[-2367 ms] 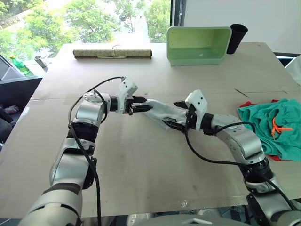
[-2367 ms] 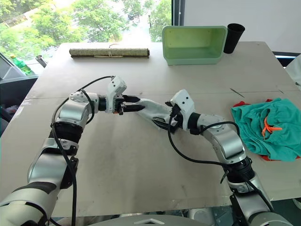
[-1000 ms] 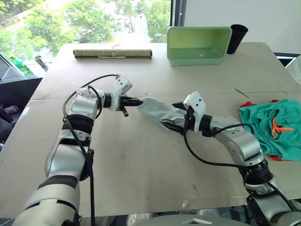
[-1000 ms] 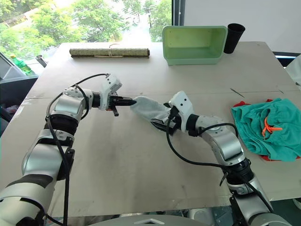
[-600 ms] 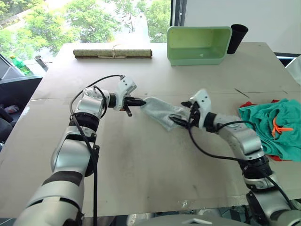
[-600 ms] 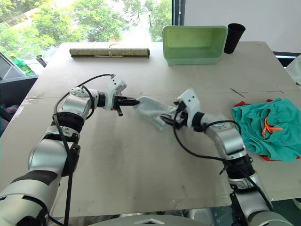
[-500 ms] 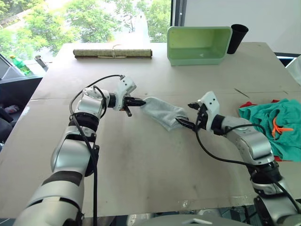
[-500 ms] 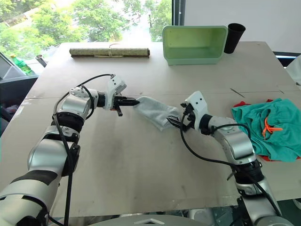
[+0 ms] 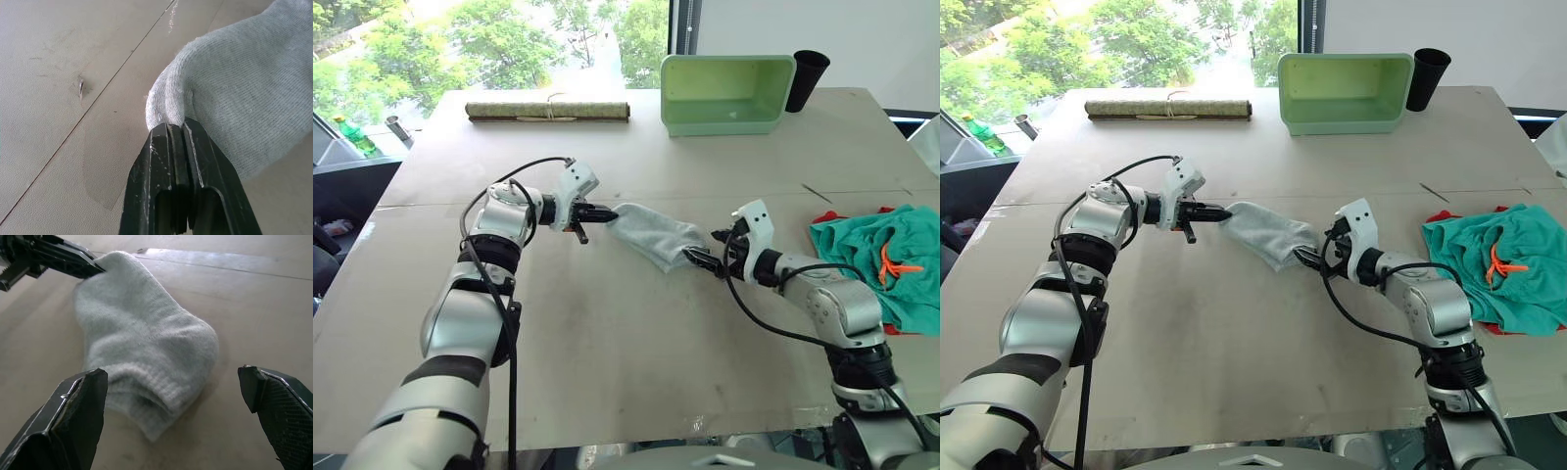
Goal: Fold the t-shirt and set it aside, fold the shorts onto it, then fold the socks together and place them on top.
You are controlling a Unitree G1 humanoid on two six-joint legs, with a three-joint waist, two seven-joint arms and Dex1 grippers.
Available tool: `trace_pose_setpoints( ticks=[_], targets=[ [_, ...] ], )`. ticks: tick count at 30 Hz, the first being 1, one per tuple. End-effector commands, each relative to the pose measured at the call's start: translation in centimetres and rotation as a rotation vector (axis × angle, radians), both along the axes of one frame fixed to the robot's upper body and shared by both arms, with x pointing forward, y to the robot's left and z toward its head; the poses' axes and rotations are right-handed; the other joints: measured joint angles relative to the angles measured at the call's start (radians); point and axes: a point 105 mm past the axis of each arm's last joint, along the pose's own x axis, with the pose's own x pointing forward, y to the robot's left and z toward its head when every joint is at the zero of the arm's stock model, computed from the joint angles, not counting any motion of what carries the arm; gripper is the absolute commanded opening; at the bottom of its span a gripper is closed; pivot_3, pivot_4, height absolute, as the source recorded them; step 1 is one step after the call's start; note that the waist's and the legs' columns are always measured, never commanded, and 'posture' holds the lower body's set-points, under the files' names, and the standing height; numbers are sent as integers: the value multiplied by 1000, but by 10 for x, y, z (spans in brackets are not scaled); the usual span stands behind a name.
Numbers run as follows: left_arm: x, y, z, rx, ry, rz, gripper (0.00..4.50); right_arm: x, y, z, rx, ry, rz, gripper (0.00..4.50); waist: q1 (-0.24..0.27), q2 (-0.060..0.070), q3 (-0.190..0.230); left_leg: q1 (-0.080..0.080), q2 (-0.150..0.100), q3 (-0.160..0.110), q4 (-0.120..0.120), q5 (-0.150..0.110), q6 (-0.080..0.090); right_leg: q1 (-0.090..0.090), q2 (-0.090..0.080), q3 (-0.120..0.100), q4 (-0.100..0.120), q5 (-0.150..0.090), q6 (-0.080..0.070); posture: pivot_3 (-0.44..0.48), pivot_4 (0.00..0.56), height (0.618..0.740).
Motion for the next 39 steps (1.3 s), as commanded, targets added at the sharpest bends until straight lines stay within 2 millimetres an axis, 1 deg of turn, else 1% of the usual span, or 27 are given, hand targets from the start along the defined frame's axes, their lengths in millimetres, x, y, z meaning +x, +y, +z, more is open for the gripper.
trace_pose_setpoints(
  ticks=[1,3,5,8,12,14,15,16,19,21,22,23,27,31,34,36,37,39],
  targets=[
    [3,-1,11,-14,-34,-5,154,-5,14,25,-75,-222,107,4500,-2,0,0,0,0,0,0,0,0,0,0,0,0,0,0,0,150,740],
    [3,-1,11,-15,-32,-7,154,-7,22,34,-106,-311,152,4500,-2,0,0,0,0,0,0,0,0,0,0,0,0,0,0,0,150,740],
    [2,-1,10,-16,-31,-8,154,-9,31,36,-160,-368,198,4500,-2,0,0,0,0,1,0,0,0,0,0,1,0,0,0,0,150,740],
    [2,-2,10,-18,-31,-9,154,-13,44,28,-205,-383,250,4500,-1,0,0,0,0,1,0,0,0,-1,0,1,0,0,0,0,150,740],
    [2,-2,10,-21,-32,-8,154,-11,47,15,-276,-395,264,4500,0,0,0,0,0,1,0,0,0,0,0,1,0,0,0,0,150,740],
    [2,-2,9,-21,-30,-9,0,-10,46,12,-293,-397,262,3956,0,0,0,0,0,1,1,0,0,0,0,1,0,0,0,0,150,740],
    [2,-2,9,-21,-30,-9,0,-10,45,11,-292,-391,259,3749,0,0,0,0,0,1,1,0,0,0,0,1,0,0,0,0,150,740],
    [1,-2,9,-21,-29,-8,0,-9,45,10,-289,-385,254,3340,0,0,0,0,0,1,1,0,0,0,0,1,0,0,0,0,150,740],
    [1,-2,8,-21,-29,-8,0,-9,43,7,-300,-372,256,1930,-1,0,0,0,0,1,1,0,0,0,0,1,0,0,0,0,150,740],
    [1,-2,8,-21,-29,-9,0,-10,42,5,-306,-363,258,885,-1,0,0,0,0,1,1,0,0,0,0,1,0,0,0,0,150,740],
    [1,-2,8,-22,-29,-9,0,-10,42,3,-309,-357,263,251,-1,0,0,0,0,1,1,0,0,0,0,1,0,0,0,0,150,740],
    [2,-3,8,-23,-30,-9,0,-11,42,2,-314,-351,269,109,-1,0,0,0,0,1,1,0,0,0,0,1,0,0,0,0,150,740],
    [2,-3,9,-24,-31,-9,0,-13,42,-2,-324,-329,285,109,-1,0,0,0,0,1,1,0,0,0,0,1,0,0,0,0,150,740],
    [2,-3,8,-25,-31,-7,0,-16,45,7,-259,-323,291,109,-1,0,0,0,0,1,1,0,0,0,0,1,0,0,0,0,150,740],
    [1,-3,8,-27,-30,-11,0,-20,46,8,-248,-312,322,930,-1,0,0,0,0,1,1,0,0,0,0,1,0,0,0,0,150,740],
    [1,-4,8,-28,-29,-13,0,-19,48,9,-251,-325,309,1817,-1,0,0,0,0,1,1,0,0,0,0,1,0,0,0,0,150,740],
    [1,-4,8,-28,-29,-14,0,-18,48,8,-253,-325,306,2033,-1,0,0,0,0,1,1,0,0,0,0,1,0,0,0,0,150,740],
    [1,-4,8,-28,-29,-14,0,-17,49,5,-258,-318,300,2033,-1,0,0,0,0,1,1,0,0,0,0,1,0,0,0,0,150,740]
  ],
)
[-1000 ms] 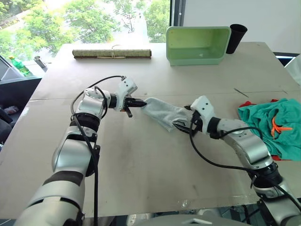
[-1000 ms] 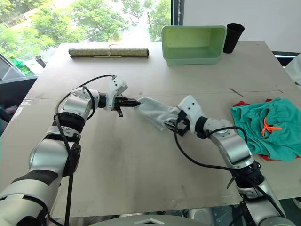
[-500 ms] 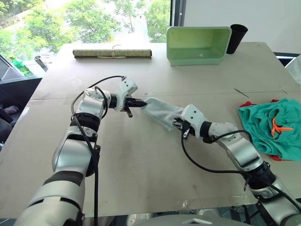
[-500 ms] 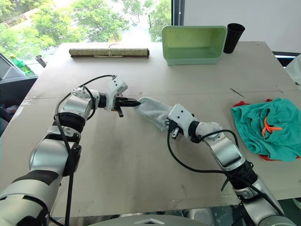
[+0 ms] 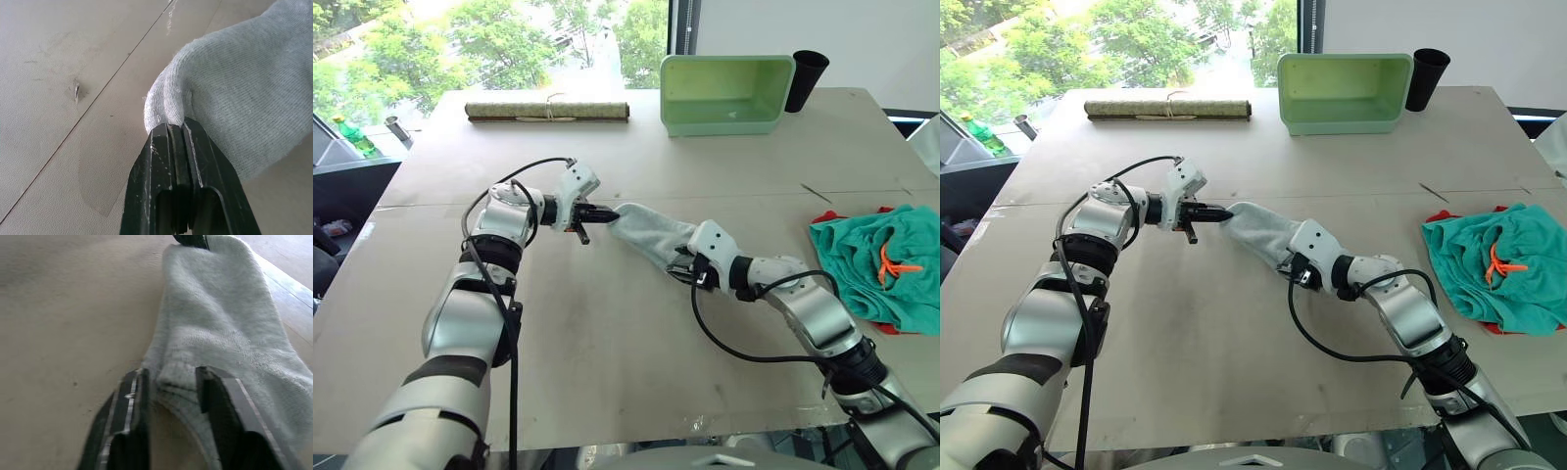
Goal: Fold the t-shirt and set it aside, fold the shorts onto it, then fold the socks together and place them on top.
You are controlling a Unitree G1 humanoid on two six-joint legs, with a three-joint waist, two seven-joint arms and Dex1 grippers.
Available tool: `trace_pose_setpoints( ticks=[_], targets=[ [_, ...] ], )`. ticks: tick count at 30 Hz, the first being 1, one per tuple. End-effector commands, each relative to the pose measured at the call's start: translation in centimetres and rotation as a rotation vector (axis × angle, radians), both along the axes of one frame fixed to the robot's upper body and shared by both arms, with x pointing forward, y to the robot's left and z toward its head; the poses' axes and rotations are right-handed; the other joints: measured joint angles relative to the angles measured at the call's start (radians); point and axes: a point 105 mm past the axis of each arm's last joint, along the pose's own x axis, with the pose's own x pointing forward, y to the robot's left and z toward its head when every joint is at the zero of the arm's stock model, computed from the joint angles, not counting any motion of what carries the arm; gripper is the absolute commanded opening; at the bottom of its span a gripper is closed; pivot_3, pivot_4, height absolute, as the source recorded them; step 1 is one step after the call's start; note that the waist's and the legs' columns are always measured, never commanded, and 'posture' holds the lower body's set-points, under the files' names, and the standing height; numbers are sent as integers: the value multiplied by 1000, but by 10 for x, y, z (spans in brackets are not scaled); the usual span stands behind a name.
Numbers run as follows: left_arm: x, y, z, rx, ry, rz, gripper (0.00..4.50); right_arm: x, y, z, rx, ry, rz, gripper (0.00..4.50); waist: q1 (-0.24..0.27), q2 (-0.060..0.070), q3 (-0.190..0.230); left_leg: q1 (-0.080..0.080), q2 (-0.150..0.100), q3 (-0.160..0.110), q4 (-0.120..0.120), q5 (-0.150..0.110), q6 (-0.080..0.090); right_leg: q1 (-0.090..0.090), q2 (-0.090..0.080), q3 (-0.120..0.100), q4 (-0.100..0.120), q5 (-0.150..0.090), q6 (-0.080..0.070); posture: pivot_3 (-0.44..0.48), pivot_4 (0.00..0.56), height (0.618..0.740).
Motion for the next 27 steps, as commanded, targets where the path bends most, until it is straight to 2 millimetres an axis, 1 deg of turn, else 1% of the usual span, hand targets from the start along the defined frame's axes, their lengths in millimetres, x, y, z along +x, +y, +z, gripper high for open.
trace_pose_setpoints(
  ticks=[1,6,7,9,10,11,14,16,22,24,27],
  targets=[
    [1,-2,8,-24,-30,-9,0,1,3,9,18,-39,-6,2033,0,0,0,0,0,0,0,0,0,0,0,0,0,0,0,0,150,740],
    [0,-1,8,-23,-30,-8,0,5,0,5,21,-29,-40,2033,0,0,0,0,0,0,0,0,0,0,0,0,0,0,0,0,150,740],
    [0,-1,8,-23,-30,-8,0,5,-1,5,20,-29,-39,1512,0,0,0,0,0,0,0,0,0,0,0,0,0,0,0,0,150,740],
    [1,-1,8,-22,-31,-7,0,6,-1,4,17,-27,-40,746,0,0,0,0,0,0,0,0,0,0,0,0,0,0,0,0,150,740],
    [1,-1,9,-22,-32,-7,0,6,-1,4,17,-26,-40,267,0,0,0,0,0,0,0,0,0,0,0,0,0,0,0,0,150,740],
    [1,-1,9,-22,-32,-7,0,6,-1,4,17,-26,-39,40,0,0,0,0,0,0,0,0,0,0,0,0,0,0,0,0,150,740],
    [1,-1,9,-22,-33,-8,0,5,-1,4,16,-26,-35,40,0,0,0,0,0,0,0,0,0,0,0,0,0,0,0,0,150,740],
    [1,-1,9,-20,-34,-8,0,4,1,9,36,-27,-32,40,0,0,0,0,0,0,0,0,0,0,0,0,0,0,0,0,150,740],
    [1,-1,9,-20,-33,-10,0,-6,14,37,130,-12,14,40,0,0,0,0,0,0,0,0,0,0,0,0,0,0,0,0,150,740],
    [1,-1,9,-20,-33,-10,0,-10,17,41,142,5,28,40,0,0,0,0,0,0,0,0,0,0,0,0,0,0,0,0,150,740],
    [1,-2,9,-20,-33,-11,0,-14,20,40,142,34,40,40,1,0,0,0,0,0,0,0,0,0,0,0,0,0,0,0,150,740]
  ],
)
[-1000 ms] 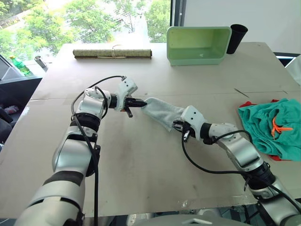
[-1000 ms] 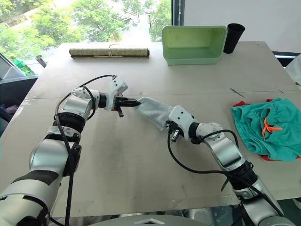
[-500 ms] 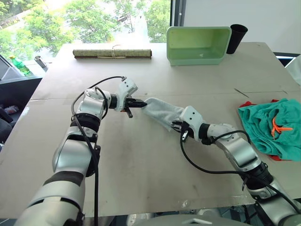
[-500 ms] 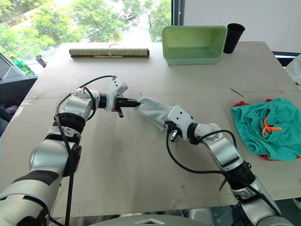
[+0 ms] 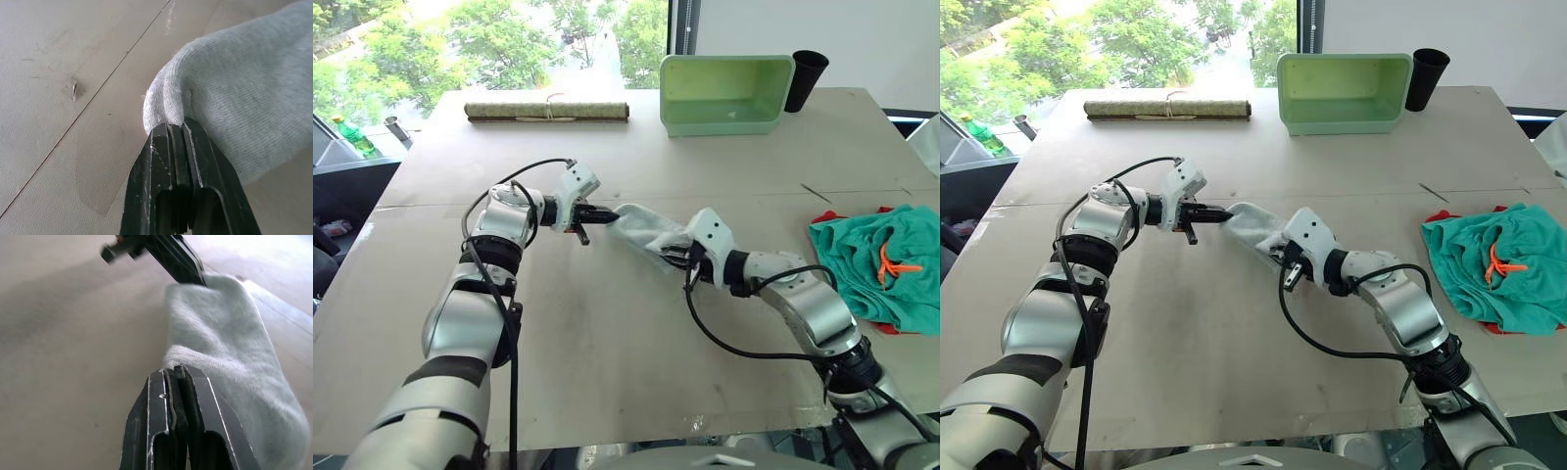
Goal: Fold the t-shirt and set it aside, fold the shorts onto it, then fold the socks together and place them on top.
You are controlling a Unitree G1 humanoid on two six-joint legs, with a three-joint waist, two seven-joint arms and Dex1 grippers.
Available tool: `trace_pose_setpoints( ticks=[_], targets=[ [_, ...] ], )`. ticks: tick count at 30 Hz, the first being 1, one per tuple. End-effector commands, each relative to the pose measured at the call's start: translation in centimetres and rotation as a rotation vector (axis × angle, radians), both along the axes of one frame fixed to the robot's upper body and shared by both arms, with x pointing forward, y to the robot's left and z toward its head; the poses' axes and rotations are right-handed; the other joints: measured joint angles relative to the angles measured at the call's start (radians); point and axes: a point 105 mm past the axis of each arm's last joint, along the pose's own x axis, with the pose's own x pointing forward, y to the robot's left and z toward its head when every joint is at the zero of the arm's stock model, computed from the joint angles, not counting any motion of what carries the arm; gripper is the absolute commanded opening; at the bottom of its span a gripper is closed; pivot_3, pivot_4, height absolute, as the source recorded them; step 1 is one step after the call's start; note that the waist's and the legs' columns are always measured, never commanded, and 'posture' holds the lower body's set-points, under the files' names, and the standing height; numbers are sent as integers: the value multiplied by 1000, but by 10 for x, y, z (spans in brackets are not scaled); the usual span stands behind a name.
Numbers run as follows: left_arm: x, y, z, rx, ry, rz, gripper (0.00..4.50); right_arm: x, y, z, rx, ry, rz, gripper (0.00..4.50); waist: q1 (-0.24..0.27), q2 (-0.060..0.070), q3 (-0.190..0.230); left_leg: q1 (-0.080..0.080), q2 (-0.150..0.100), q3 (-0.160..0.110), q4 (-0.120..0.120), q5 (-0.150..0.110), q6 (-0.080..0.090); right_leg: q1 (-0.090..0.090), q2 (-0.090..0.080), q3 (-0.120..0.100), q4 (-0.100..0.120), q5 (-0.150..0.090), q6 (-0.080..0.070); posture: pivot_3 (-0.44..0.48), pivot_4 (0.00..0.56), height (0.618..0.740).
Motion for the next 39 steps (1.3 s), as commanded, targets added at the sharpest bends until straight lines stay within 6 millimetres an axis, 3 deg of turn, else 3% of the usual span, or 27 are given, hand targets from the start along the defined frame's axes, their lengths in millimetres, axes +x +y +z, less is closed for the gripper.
trace_pose_setpoints(
  ticks=[1,10,15,18,20,21,23,26,28,36,37,39],
  targets=[
    [1,-2,10,-20,-36,-12,0,-6,3,12,27,-4,22,40,1,0,0,0,0,0,0,0,0,0,0,0,0,0,0,0,150,740],
    [3,-1,11,-21,-49,2,0,-1,-3,-17,-80,28,-21,40,0,0,0,0,0,0,0,0,0,0,0,0,0,0,0,0,150,740],
    [6,-3,14,-39,-74,19,0,0,-2,-20,-79,7,-25,40,0,0,0,0,0,0,0,0,0,0,0,0,0,0,0,0,150,740],
    [8,-4,15,-43,-78,23,0,-7,1,-17,-33,49,10,727,0,0,0,0,0,0,0,0,0,0,0,0,0,0,0,0,150,740],
    [7,-5,14,-41,-78,21,0,-11,2,-11,1,64,36,1619,0,0,0,0,0,0,0,0,0,0,0,0,0,0,0,0,150,740],
    [7,-5,14,-41,-79,20,0,-12,1,-9,10,65,42,2275,0,0,0,0,0,0,0,0,0,0,0,0,0,0,0,0,150,740],
    [8,-5,14,-40,-79,20,0,-10,0,-1,35,43,31,2985,0,0,0,0,0,0,0,0,0,0,0,0,0,0,0,0,150,740],
    [8,-5,14,-38,-77,18,0,-5,1,22,129,6,25,4427,0,0,0,0,0,0,0,0,0,0,0,0,0,0,0,0,150,740],
    [8,-6,13,-38,-75,17,0,2,3,26,171,0,-5,4427,0,0,0,0,0,0,0,0,0,0,0,0,0,0,0,0,150,740],
    [6,-6,11,-49,-51,18,0,21,6,-15,104,77,-63,4427,-1,-1,0,0,0,0,0,0,0,0,0,0,0,0,0,0,150,740],
    [6,-6,12,-55,-46,16,733,21,7,-20,95,87,-58,4500,-1,-1,0,0,0,0,0,0,0,0,0,0,1,0,0,0,150,740],
    [6,-6,13,-59,-48,16,1464,22,7,-26,95,104,-63,4500,-3,-1,0,0,0,0,0,0,0,0,1,0,1,0,0,0,150,740]
  ],
)
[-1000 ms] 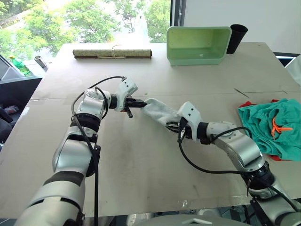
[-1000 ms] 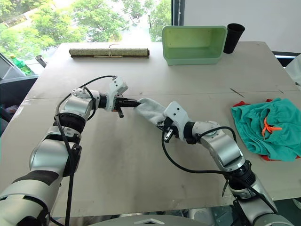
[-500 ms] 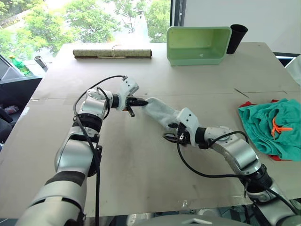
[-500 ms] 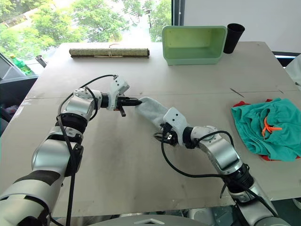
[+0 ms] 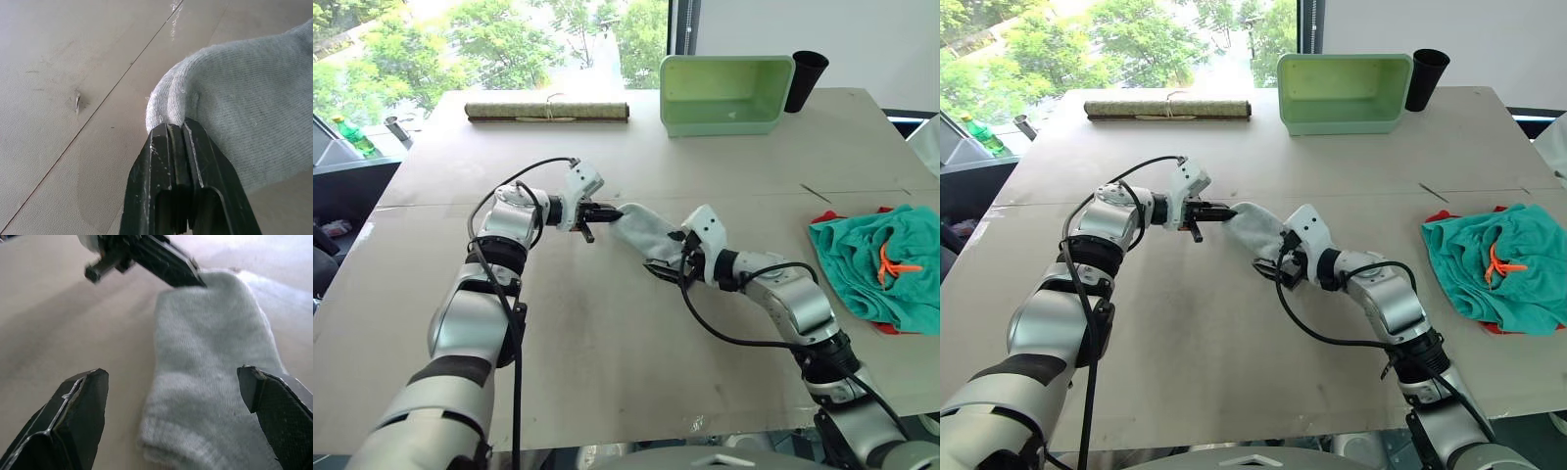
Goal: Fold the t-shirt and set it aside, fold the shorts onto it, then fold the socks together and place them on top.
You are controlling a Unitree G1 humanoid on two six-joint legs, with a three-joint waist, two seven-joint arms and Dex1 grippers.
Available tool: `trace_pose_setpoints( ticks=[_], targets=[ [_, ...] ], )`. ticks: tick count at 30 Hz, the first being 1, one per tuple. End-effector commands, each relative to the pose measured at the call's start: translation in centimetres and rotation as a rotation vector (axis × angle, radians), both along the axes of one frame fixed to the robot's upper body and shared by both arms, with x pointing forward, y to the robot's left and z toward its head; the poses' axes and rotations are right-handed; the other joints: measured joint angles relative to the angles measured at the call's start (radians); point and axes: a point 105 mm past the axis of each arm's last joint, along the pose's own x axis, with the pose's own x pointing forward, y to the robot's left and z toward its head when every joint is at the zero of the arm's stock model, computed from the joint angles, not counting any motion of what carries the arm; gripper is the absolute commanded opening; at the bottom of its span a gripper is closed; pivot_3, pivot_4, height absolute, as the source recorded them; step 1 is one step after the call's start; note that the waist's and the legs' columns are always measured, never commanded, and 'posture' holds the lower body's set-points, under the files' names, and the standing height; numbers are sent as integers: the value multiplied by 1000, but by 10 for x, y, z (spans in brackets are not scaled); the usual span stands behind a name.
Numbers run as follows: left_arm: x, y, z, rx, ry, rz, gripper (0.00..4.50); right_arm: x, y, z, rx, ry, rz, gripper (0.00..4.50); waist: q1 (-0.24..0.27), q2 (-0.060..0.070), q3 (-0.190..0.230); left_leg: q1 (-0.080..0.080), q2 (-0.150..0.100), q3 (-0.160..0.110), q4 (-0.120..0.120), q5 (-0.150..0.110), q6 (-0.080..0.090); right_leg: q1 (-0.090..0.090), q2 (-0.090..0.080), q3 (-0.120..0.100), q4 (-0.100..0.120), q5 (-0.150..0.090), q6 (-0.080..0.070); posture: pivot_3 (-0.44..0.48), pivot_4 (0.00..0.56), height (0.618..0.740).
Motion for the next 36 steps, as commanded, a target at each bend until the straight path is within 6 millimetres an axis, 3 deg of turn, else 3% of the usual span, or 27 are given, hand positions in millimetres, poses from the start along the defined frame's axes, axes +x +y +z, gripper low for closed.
trace_pose_setpoints(
  ticks=[1,6,7,11,17,24,29,32,36],
  targets=[
    [4,1,14,-41,-37,10,1914,0,5,0,6,-20,25,4500,-1,0,0,0,0,0,0,0,0,0,0,0,0,0,0,0,150,740],
    [9,11,21,-77,-47,76,4366,-3,6,-14,-36,8,39,4500,-1,-1,-1,0,0,0,0,0,0,0,0,0,0,0,0,0,150,740],
    [8,13,23,-97,-36,82,4482,-3,5,-16,-44,8,42,4500,-1,-1,-1,0,0,0,0,0,0,0,0,0,0,0,0,0,150,740],
    [2,21,37,-307,100,120,4482,-3,5,-16,-47,0,43,4500,-4,-1,-1,0,0,0,0,0,0,0,0,0,0,0,0,0,150,740],
    [-4,2,35,-446,296,116,4482,-3,7,-16,-55,-10,54,4500,-1,-2,-2,1,0,0,1,0,0,1,0,0,0,0,0,0,150,740],
    [-1,-7,1,-298,372,196,4482,-4,10,-15,-55,-17,59,4500,-5,-3,-2,1,0,0,1,0,0,0,1,1,1,0,0,0,150,740],
    [-10,-23,-12,-265,447,129,4482,-5,11,-16,-56,-16,63,4500,-2,-3,-5,2,0,0,1,0,0,1,0,1,1,0,0,0,150,740],
    [-19,-33,-8,-331,526,61,4482,-6,11,-15,-55,-16,62,4500,-2,-3,-6,2,0,0,1,0,0,1,0,1,1,0,0,0,150,740],
    [-22,-38,13,-461,582,22,4482,-5,11,-15,-56,-18,60,4500,-3,-3,-6,1,0,0,1,0,0,1,0,1,1,0,0,0,150,740]
  ],
)
